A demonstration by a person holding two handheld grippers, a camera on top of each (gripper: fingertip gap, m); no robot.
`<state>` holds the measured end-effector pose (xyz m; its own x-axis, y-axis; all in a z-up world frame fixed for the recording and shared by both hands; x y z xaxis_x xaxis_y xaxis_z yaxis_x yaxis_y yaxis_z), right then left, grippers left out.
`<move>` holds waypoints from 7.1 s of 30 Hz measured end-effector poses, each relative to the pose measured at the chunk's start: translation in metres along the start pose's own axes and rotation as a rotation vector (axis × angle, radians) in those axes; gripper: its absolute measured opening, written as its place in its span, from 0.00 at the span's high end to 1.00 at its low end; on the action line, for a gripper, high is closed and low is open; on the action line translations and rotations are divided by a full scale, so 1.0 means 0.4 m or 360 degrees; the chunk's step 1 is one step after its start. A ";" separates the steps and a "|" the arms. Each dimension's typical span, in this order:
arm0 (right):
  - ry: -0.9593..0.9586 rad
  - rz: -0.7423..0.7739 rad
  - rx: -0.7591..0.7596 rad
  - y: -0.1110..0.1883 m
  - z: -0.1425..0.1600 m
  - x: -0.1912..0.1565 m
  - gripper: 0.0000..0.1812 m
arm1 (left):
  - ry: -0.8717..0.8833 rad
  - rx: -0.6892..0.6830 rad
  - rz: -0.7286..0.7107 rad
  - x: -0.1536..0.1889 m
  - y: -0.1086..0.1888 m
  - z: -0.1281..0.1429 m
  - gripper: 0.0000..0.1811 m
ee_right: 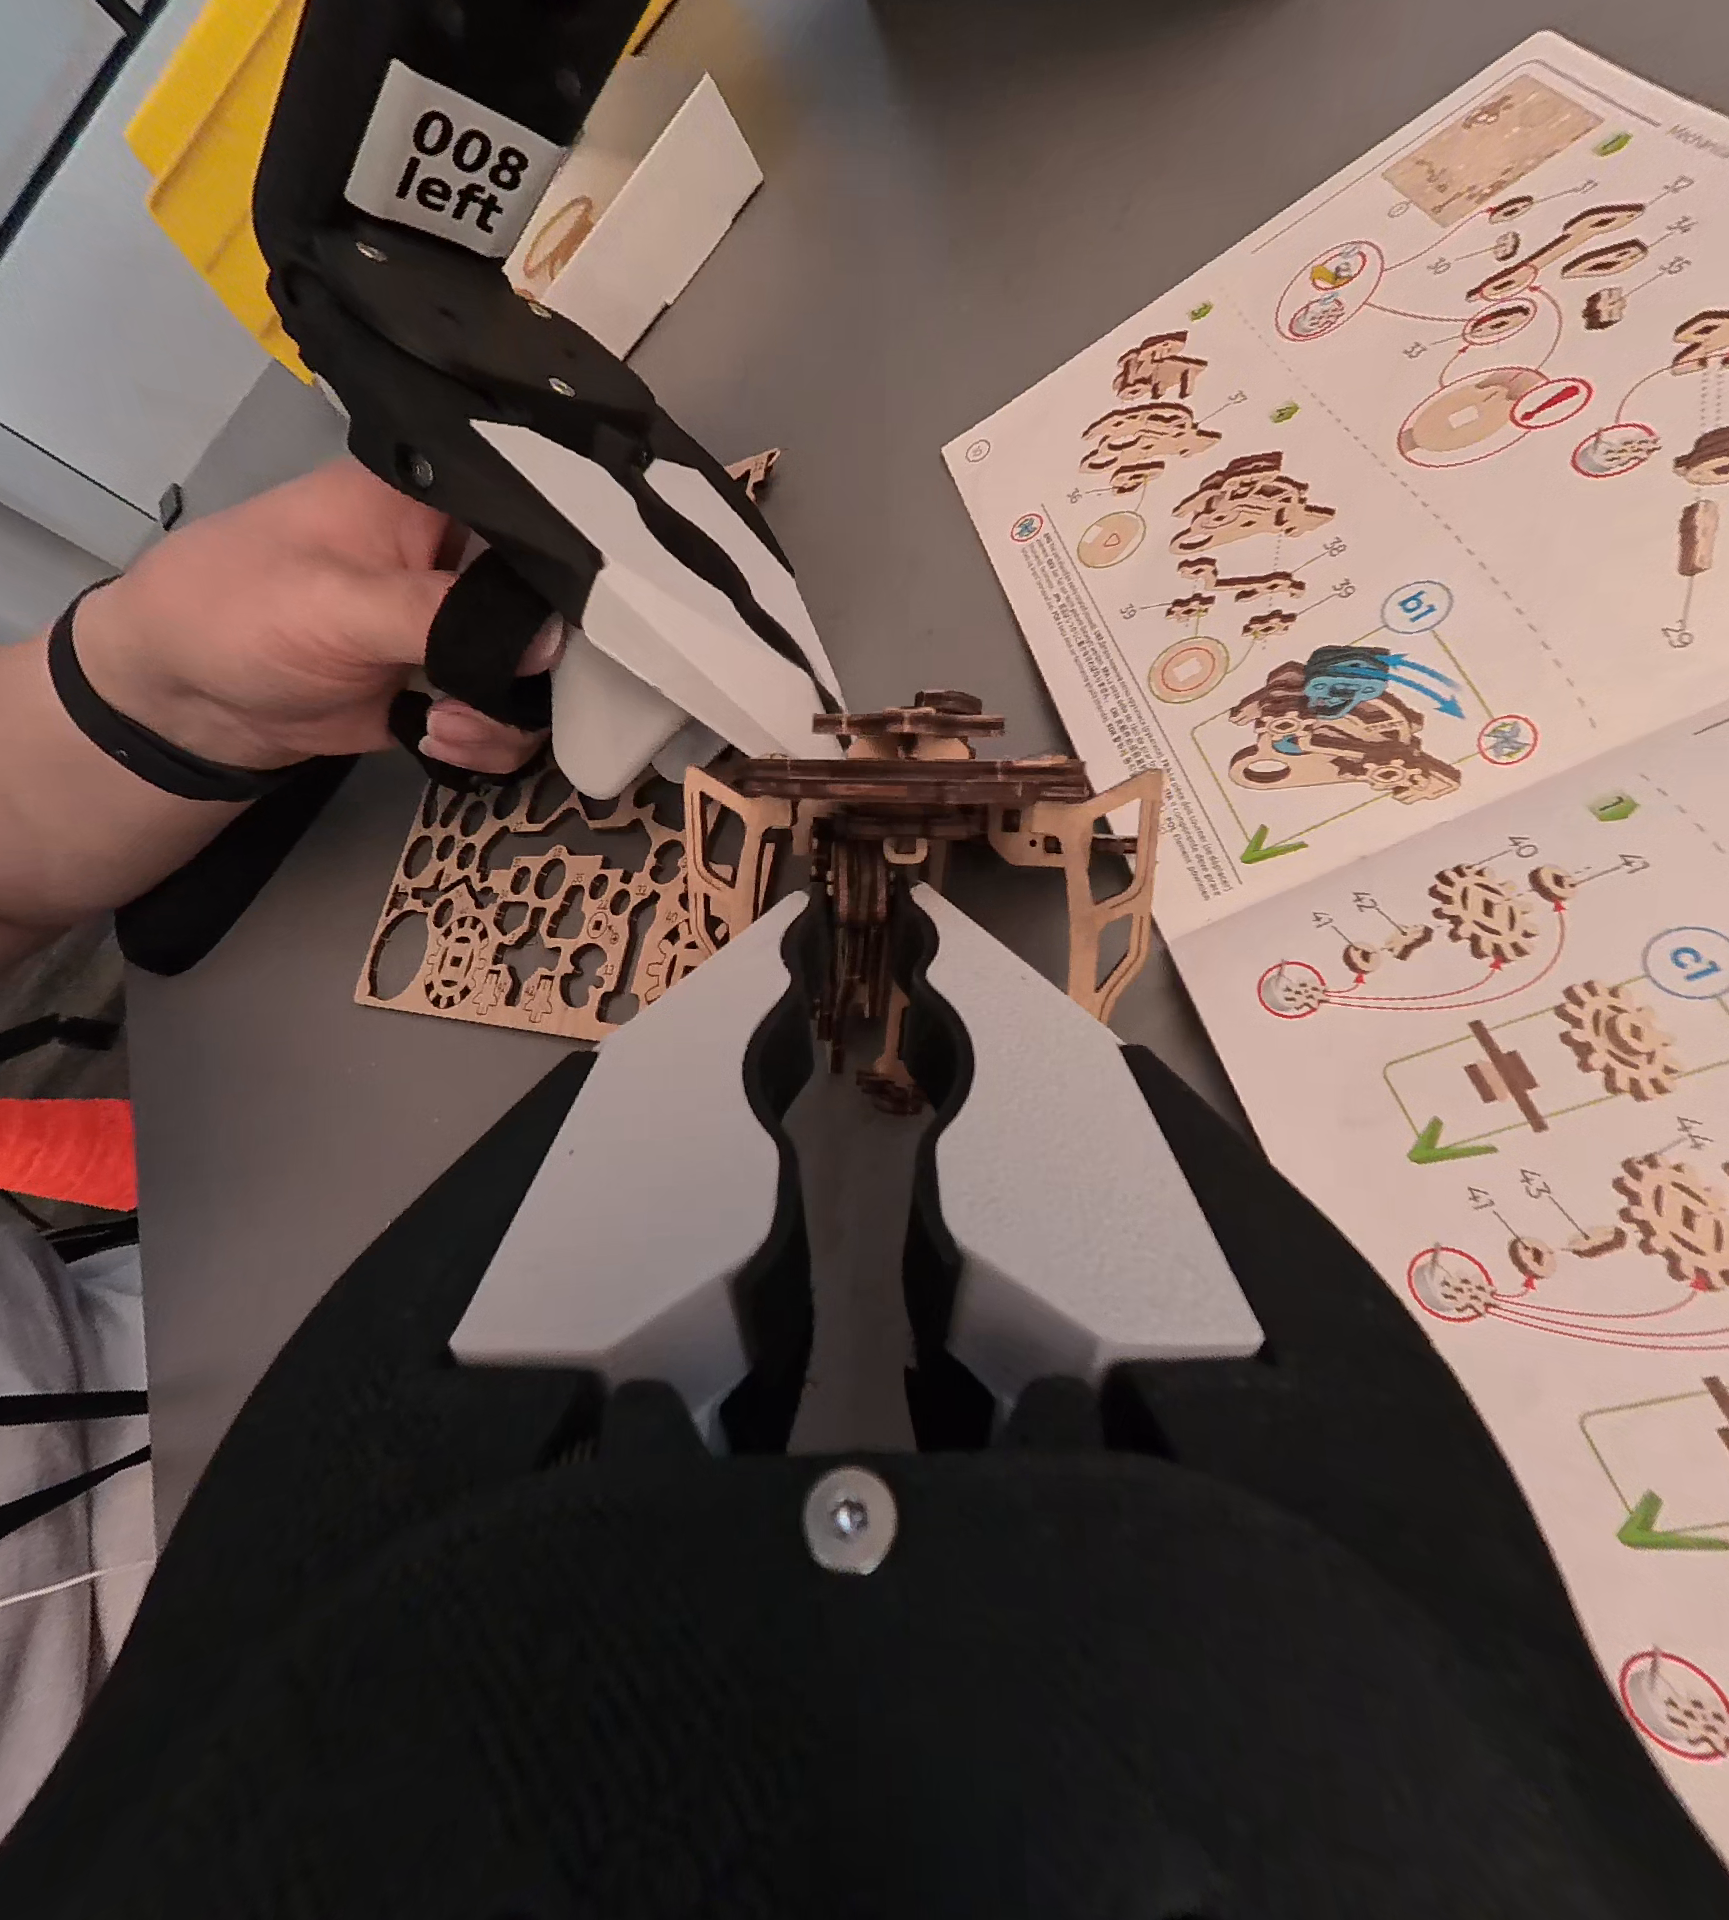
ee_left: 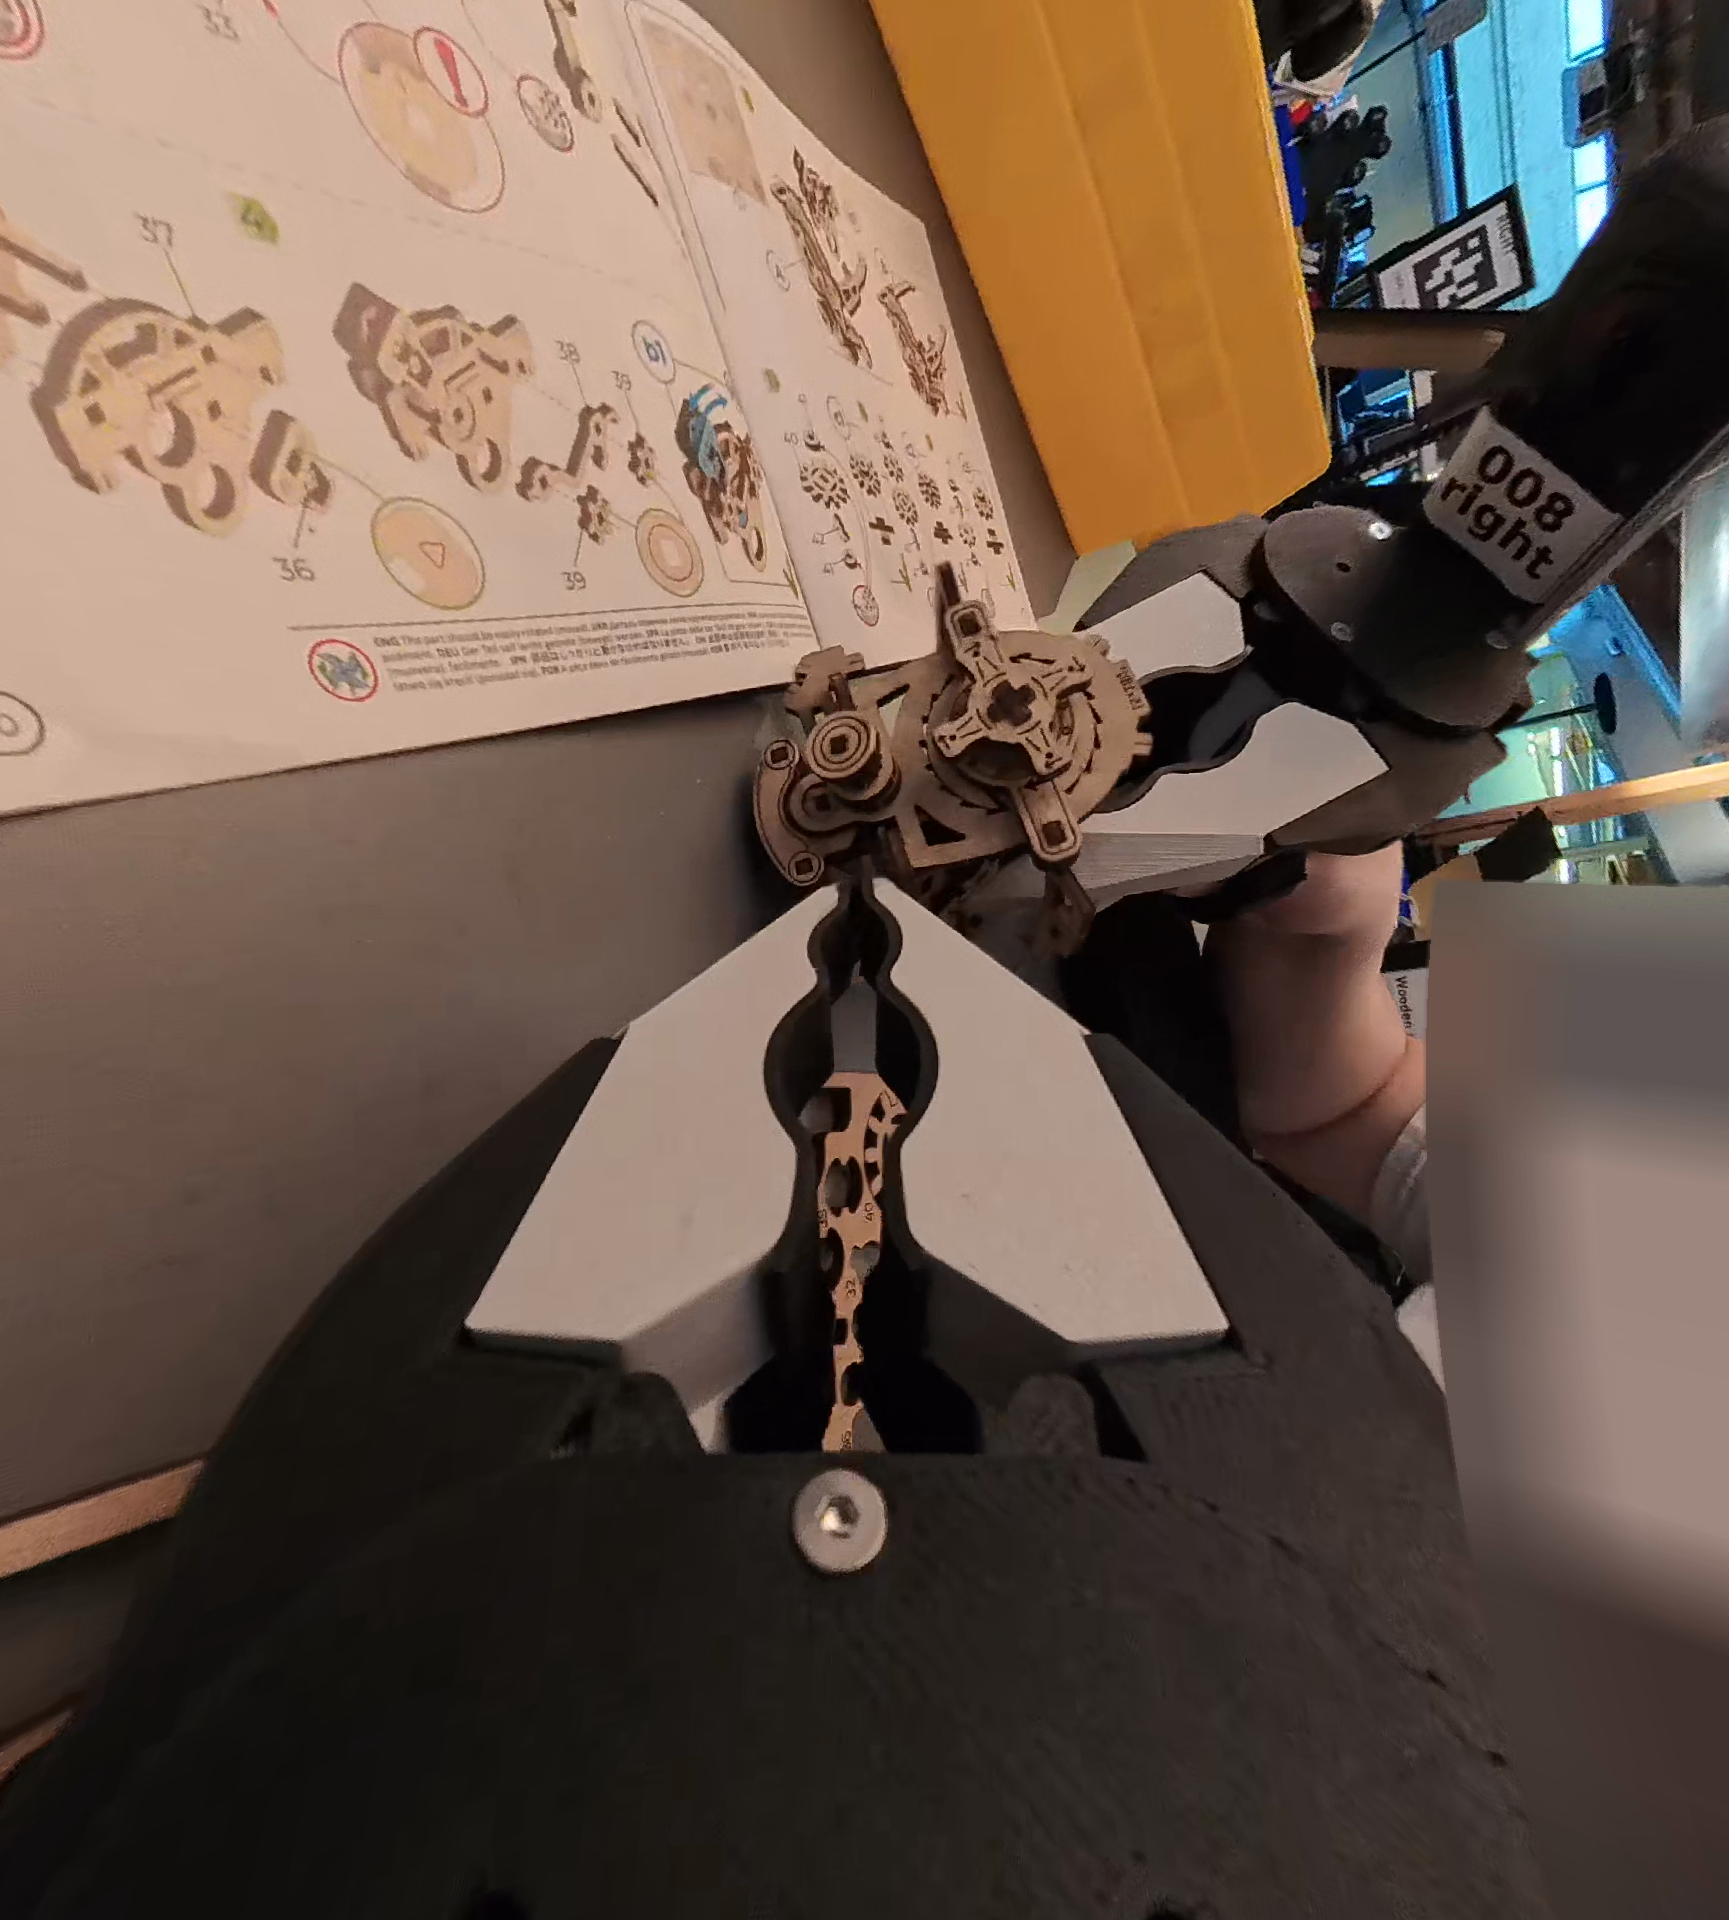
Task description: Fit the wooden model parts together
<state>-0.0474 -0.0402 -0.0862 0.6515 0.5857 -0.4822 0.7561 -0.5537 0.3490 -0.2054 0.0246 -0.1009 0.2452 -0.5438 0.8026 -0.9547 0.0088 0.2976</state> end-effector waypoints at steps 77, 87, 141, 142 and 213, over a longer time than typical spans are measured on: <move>0.0299 0.0240 -0.0214 0.034 -0.032 -0.019 0.95 | 0.0019 0.0108 0.0082 0.012 -0.035 0.013 1.00; 0.0419 0.0366 -0.0342 0.031 -0.037 -0.053 0.95 | -0.0051 0.0147 0.0045 0.028 -0.034 0.030 1.00; 0.0661 0.0460 -0.0180 0.053 -0.021 -0.058 0.93 | -0.0200 0.0152 -0.0021 0.040 -0.049 0.036 1.00; 0.0626 0.0446 -0.0165 0.055 -0.020 -0.055 0.93 | -0.0195 0.0154 -0.0015 0.040 -0.049 0.036 1.00; -0.0004 -0.0691 0.0674 0.203 -0.083 -0.106 0.86 | -0.0563 0.0379 0.0848 0.232 0.017 0.012 1.00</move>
<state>-0.0115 -0.0901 -0.0108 0.2885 0.8098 -0.5109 0.8619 -0.4520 -0.2298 -0.1899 -0.0299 -0.0270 -0.3000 -0.7585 0.5786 -0.9508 0.1886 -0.2457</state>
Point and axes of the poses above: each gripper's, where its closed fingertips meet, y back along the fingers, z out of its underside, x = y × z across the jaws, the point moved 9 cm from there along y, back along the fingers, and after that the axes turned 13 degrees about x, right-handed, at the moved point
